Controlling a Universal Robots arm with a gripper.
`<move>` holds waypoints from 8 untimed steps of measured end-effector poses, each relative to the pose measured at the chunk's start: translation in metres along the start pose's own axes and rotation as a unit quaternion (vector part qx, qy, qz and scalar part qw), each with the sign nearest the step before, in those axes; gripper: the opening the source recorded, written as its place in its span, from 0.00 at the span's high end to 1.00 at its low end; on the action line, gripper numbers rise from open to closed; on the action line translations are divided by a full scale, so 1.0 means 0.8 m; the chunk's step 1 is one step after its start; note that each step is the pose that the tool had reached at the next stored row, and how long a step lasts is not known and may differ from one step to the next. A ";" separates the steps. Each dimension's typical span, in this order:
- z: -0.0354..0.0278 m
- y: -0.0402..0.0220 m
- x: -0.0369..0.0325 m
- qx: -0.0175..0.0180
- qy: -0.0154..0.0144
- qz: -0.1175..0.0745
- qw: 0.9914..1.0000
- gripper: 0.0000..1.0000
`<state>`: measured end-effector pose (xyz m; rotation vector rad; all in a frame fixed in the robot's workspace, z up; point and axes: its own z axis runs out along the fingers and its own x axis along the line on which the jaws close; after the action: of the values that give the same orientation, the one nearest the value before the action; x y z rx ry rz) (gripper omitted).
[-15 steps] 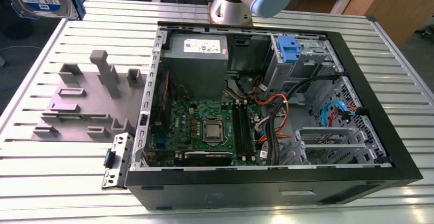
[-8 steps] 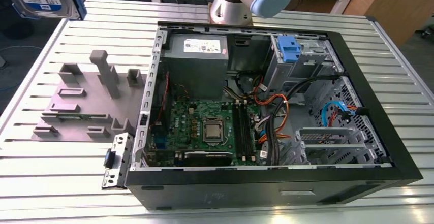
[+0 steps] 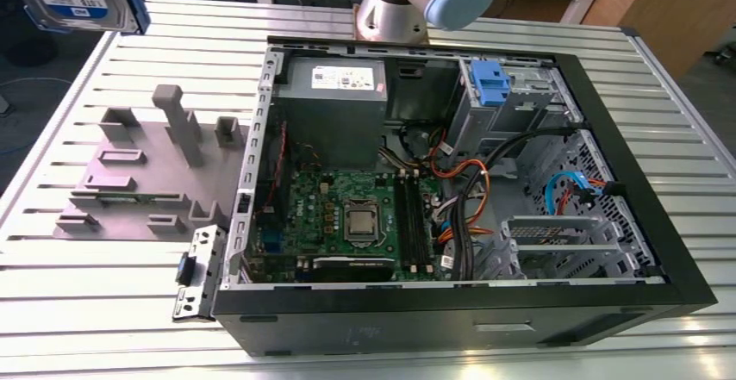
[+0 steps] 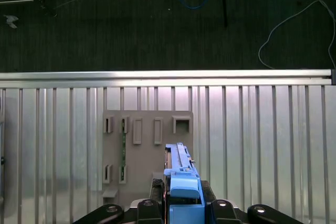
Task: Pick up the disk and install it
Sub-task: 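Pick up the disk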
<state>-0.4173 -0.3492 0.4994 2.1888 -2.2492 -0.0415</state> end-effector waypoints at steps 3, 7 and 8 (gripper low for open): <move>-0.0001 -0.0023 -0.0001 0.000 0.000 0.000 1.000 0.64; -0.0001 -0.0052 -0.0002 0.000 0.000 0.000 1.000 0.64; -0.0002 -0.0057 -0.0002 0.000 0.000 0.000 1.000 0.64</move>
<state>-0.4128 -0.3492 0.4995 2.1887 -2.2492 -0.0415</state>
